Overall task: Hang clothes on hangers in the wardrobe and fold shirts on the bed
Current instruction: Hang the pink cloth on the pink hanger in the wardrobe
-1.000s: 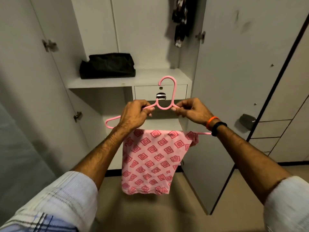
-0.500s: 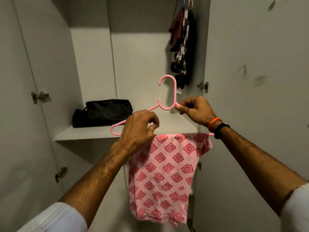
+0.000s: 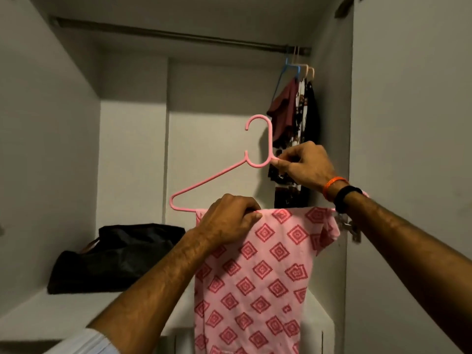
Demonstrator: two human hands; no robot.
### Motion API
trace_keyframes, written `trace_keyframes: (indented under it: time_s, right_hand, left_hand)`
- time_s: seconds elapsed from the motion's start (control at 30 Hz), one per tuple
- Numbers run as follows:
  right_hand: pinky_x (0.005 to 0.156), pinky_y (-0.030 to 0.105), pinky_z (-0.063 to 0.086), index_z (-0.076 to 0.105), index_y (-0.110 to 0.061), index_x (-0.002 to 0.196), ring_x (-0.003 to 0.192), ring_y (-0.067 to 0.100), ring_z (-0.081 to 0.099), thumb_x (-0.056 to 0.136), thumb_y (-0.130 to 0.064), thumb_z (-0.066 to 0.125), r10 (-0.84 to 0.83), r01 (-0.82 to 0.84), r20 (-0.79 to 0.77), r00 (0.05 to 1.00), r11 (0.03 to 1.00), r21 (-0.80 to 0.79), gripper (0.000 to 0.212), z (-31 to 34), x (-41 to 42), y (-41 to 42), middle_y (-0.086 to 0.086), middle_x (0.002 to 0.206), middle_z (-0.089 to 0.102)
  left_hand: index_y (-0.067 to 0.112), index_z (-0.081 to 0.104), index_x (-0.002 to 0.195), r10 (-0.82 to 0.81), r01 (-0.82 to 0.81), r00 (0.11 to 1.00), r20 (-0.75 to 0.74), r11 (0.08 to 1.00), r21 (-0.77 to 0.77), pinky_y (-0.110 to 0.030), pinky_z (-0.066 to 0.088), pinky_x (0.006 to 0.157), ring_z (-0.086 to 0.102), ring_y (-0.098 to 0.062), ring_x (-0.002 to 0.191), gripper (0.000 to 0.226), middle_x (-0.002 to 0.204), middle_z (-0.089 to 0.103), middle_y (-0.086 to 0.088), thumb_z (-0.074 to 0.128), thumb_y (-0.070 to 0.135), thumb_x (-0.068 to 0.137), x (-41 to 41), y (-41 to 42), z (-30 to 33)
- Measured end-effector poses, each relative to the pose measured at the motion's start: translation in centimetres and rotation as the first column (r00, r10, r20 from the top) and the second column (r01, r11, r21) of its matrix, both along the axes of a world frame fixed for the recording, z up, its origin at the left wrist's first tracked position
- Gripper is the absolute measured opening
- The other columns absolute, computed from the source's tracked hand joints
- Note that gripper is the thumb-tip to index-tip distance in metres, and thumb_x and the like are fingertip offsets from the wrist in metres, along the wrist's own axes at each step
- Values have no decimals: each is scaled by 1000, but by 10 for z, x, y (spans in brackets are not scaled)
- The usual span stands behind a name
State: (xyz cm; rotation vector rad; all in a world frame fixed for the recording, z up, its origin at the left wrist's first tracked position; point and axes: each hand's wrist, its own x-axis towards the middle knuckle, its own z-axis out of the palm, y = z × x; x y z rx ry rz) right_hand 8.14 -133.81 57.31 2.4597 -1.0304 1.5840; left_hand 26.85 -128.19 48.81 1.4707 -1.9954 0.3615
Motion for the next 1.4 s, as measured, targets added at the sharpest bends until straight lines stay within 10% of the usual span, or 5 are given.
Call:
trace_keyframes:
  time_s: [0.47, 0.73, 1.4]
  right_hand:
    - [81, 38, 57, 80, -25, 94, 89, 26, 67, 83, -40, 73, -466, 478, 125, 876, 805, -352, 20, 165, 70, -135, 4, 87, 73]
    - [68, 33, 52, 78, -23, 91, 82, 32, 66, 80, -29, 72, -627, 662, 226, 745, 652, -370, 14, 239, 85, -184, 8, 89, 73]
    - [67, 34, 43, 74, -17, 102, 78, 35, 55, 82, -35, 70, -730, 738, 288, 620, 419, -529, 27, 337, 65, -280, 13, 94, 65]
  left_hand:
    - [24, 75, 105, -350, 322, 936, -16, 876, -359, -35, 55, 85, 66, -14, 89, 21, 98, 74, 5, 61, 36, 94, 71, -210, 162]
    - [24, 76, 100, -495, 440, 869, 13, 759, -479, -32, 55, 84, 67, -9, 86, 20, 93, 75, 9, 64, 37, 92, 82, -287, 240]
    - [20, 76, 91, -576, 451, 817, 32, 604, -657, -34, 57, 77, 68, -8, 78, 22, 83, 73, 10, 64, 38, 91, 47, -413, 339]
